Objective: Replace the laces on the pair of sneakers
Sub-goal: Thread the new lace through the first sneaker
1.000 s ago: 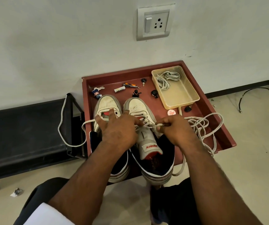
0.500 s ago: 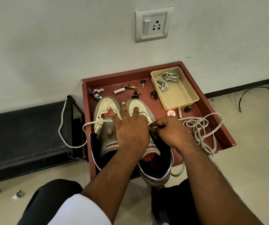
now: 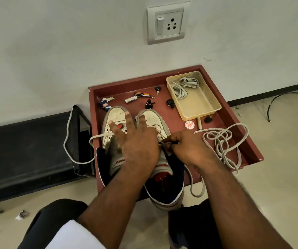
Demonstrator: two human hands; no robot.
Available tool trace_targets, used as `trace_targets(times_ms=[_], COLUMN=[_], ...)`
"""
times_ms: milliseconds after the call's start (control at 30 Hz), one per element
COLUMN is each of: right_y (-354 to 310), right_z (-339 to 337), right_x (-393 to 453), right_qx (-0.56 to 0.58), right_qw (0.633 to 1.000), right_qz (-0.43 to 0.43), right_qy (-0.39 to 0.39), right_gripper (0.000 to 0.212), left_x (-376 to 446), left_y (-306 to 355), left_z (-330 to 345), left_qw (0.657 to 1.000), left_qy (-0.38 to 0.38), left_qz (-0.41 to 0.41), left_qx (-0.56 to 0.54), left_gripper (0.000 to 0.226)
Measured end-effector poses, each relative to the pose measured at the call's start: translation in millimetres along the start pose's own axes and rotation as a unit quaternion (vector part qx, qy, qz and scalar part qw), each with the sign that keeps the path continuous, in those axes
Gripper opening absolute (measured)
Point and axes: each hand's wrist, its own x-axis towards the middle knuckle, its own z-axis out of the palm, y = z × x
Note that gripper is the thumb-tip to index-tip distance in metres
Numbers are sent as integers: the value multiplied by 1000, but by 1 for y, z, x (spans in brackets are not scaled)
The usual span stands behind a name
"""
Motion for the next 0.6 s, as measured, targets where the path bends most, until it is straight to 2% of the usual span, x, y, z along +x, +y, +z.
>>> trace_targets(times_ms=[67, 167, 233, 300, 367, 400, 433, 500, 533, 600], right_y=[1, 3, 4, 4, 3, 1, 0, -2, -4, -5], right_z=[0, -2, -3, -3, -3, -2, -1, -2, -3, -3], right_x=[1, 3, 2, 1, 1, 1, 1, 2, 2, 2], right_qx=[-1, 9, 5, 7, -1, -17, -36, -61, -65, -65], right_qw=[1000, 1000, 1000, 1000, 1000, 1000, 999, 998, 998, 998], right_qz=[1, 9, 10, 10, 4, -2, -7, -12, -12, -9], right_qy=[-2, -7, -9, -9, -8, -9, -10, -14, -16, -16], right_gripper=[17, 17, 17, 16, 17, 18, 19, 20, 21, 20], left_x=[1, 2, 4, 7, 8, 8, 7, 7, 5, 3], left_y=[-1, -8, -25, -53, -71, -74, -71, -52, -39, -15], left_z=[2, -6, -15, -20, -20, -19, -18, -16, -17, -13], left_qw=[1000, 997, 986, 967, 957, 960, 968, 989, 995, 999], left_qy=[-3, -19, -1, 51, 85, 90, 83, 52, 37, 8], left_qz=[-1, -1, -49, -114, -161, -167, -154, -81, -43, 13], left_qx=[13, -68, -160, -220, -226, -207, -178, -109, -84, -34], left_gripper=[18, 12, 3, 12, 17, 10, 6, 36, 39, 30])
